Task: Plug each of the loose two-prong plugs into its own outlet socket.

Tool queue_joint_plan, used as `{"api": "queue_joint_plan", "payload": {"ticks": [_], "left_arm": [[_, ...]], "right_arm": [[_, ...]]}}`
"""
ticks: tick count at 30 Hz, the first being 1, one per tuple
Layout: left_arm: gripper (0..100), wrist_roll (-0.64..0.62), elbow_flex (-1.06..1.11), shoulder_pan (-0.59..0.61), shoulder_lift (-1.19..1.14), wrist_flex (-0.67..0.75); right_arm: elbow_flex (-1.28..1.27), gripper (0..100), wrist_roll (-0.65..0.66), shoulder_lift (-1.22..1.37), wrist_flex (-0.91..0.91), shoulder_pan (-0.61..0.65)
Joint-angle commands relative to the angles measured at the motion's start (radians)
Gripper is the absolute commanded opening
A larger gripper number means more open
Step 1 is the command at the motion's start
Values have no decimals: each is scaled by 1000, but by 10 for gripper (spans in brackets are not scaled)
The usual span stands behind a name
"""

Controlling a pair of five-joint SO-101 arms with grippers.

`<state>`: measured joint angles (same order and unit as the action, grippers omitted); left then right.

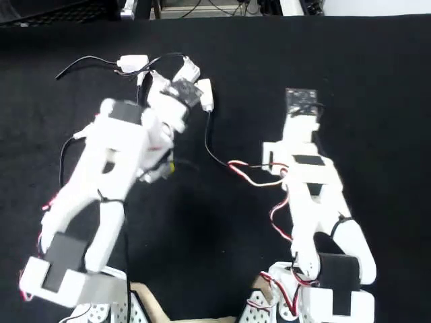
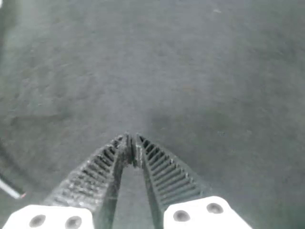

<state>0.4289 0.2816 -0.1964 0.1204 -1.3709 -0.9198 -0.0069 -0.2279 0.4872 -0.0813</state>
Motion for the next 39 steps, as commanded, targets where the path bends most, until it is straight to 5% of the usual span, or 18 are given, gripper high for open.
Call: {"api": "queue_joint_plan", "payload": {"ticks": [1,8,17,22,27,39], "left_arm": [[29,-34,191,-62,98,155],[29,-75,374,-163,132,338],[30,-68,466,-288,132,351],[48,-74,467,-285,132,350],[205,-120,504,-283,143,344],[207,-126,496,-278,135,344]], "right_arm": [[28,15,-35,-8,-18,-40],[28,15,-37,-7,-18,-38],[30,15,-37,-2,-18,-37],[30,15,-38,-4,-18,-37],[30,15,-38,-5,-18,-37],[30,15,-38,-5,-18,-37]]}}
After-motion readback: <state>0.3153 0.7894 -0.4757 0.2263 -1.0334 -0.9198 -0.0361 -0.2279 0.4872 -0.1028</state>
